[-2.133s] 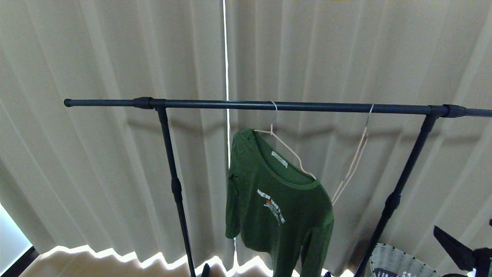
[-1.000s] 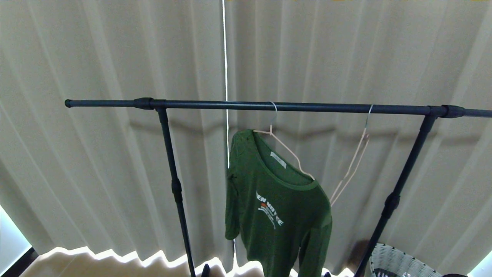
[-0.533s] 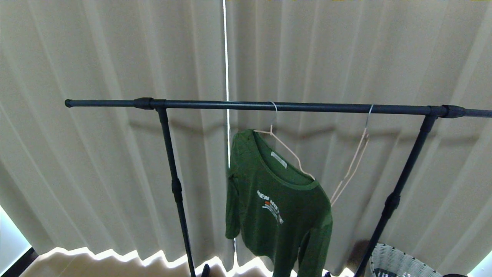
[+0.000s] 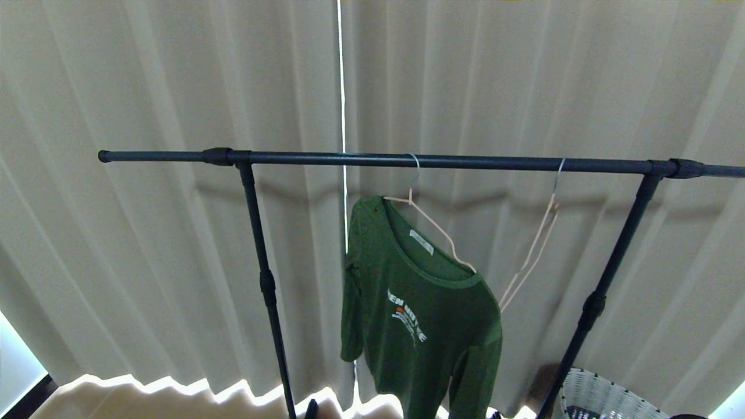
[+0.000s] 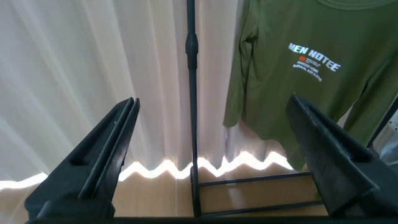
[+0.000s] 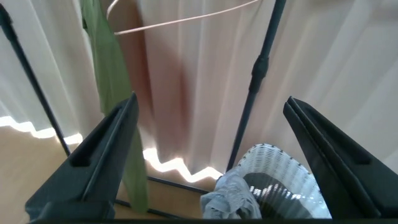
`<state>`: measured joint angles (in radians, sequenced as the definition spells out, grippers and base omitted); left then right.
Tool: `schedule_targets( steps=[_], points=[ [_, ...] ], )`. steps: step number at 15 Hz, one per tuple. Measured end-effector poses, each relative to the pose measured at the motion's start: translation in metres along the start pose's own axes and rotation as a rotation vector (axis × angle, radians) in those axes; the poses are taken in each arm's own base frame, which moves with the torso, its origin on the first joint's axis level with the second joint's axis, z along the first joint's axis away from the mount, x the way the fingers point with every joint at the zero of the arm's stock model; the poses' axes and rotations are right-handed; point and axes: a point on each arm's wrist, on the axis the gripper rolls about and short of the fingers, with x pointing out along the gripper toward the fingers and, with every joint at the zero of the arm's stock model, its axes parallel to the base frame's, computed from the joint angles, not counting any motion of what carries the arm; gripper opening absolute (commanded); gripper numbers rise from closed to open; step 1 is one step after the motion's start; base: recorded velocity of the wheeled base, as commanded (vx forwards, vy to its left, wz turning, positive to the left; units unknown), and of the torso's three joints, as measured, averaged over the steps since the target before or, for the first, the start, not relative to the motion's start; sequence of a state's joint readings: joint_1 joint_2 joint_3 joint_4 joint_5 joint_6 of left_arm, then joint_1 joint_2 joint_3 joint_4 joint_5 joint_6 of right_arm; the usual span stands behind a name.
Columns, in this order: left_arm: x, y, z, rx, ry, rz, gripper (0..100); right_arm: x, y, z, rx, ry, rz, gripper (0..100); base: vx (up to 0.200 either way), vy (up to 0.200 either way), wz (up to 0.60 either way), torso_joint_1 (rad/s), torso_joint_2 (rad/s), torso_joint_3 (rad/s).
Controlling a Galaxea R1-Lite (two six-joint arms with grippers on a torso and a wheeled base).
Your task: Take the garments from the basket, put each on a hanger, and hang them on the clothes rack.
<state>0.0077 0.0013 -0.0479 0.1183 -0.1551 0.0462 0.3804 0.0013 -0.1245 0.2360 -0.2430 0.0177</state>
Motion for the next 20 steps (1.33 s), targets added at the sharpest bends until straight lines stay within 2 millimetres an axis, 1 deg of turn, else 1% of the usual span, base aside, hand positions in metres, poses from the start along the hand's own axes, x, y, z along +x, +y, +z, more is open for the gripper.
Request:
schedule_targets(
  steps=[5, 8, 12, 14, 20],
  points=[
    [0.0, 0.0, 0.0, 0.0, 0.0, -0.001, 100, 0.0005, 0.0, -0.0008, 0.013, 0.001, -0.005, 100, 0.0, 0.0, 0.0, 0.0, 0.0, 0.0],
    [0.0001, -0.0001, -0.0005, 0.043, 0.001, -0.006, 100, 0.0011, 0.0003, -0.0016, 0.012, 0.0, 0.003, 100, 0.0, 0.0, 0.0, 0.0, 0.0, 0.0],
    [0.0, -0.0001, -0.0002, 0.039, 0.0, -0.007, 100, 0.0012, 0.0003, -0.0022, 0.007, 0.006, 0.014, 100, 0.0, 0.0, 0.0, 0.0, 0.0, 0.0],
    [0.0001, -0.0002, -0.0005, 0.044, 0.0, -0.008, 100, 0.0009, 0.0003, -0.0014, 0.002, 0.012, -0.03, 100, 0.0, 0.0, 0.0, 0.0, 0.0, 0.0],
    [0.0001, -0.0001, -0.0005, 0.035, 0.001, -0.006, 100, 0.004, 0.0066, 0.002, 0.02, 0.078, -0.293, 100, 0.0, 0.0, 0.0, 0.0, 0.0, 0.0]
  ],
)
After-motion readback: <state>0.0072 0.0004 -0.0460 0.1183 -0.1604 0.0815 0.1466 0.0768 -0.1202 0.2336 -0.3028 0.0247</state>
